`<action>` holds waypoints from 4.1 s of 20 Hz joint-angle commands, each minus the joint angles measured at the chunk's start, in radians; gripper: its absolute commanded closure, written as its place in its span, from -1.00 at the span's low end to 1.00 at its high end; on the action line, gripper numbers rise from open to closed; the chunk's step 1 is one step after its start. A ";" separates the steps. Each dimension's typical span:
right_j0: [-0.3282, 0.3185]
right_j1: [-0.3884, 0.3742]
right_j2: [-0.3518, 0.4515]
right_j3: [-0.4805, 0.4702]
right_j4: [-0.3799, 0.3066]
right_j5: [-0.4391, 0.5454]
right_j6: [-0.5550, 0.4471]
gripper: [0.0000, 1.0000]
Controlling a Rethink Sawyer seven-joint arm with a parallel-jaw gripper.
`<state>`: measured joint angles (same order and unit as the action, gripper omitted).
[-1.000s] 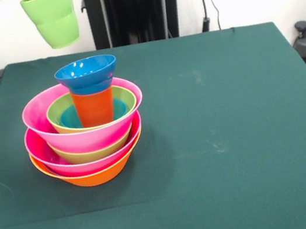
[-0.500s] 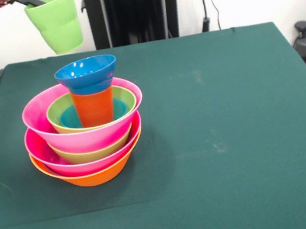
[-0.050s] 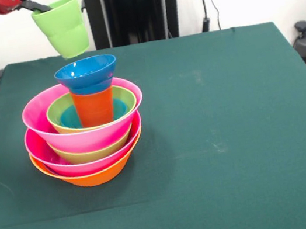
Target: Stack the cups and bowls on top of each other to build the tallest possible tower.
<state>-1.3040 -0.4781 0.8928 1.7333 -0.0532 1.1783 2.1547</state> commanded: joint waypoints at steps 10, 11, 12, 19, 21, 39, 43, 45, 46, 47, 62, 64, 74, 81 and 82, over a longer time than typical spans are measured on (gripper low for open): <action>0.056 0.062 0.025 -0.042 -0.099 -0.088 -0.184 1.00; 0.057 0.063 0.025 -0.043 -0.101 -0.089 -0.184 1.00; 0.056 0.063 0.027 -0.042 -0.102 -0.089 -0.184 1.00; 0.055 0.062 0.032 -0.056 -0.114 -0.060 -0.197 1.00; 0.051 0.055 0.036 -0.053 -0.116 -0.054 -0.198 1.00; 0.034 0.048 0.059 -0.048 -0.163 -0.154 -0.188 -1.00; 0.033 0.031 0.060 -0.039 -0.151 -0.131 -0.161 -1.00; 0.034 0.036 0.060 -0.039 -0.148 -0.131 -0.159 -1.00; 0.034 0.037 0.060 -0.037 -0.147 -0.133 -0.158 -1.00; 0.034 0.037 0.060 -0.035 -0.146 -0.135 -0.157 -1.00; 0.023 0.018 0.066 -0.019 -0.138 -0.088 -0.156 -1.00; 0.021 0.016 0.067 -0.018 -0.138 -0.084 -0.159 -1.00; -0.004 -0.148 0.061 0.046 -0.101 0.022 -0.082 -1.00; 0.002 -0.323 0.043 0.008 -0.075 0.227 -0.060 -1.00; 0.003 -0.340 0.042 0.001 -0.074 0.245 -0.058 -1.00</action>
<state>-1.3315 -0.6870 0.9488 1.7082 -0.1442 1.2660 2.1547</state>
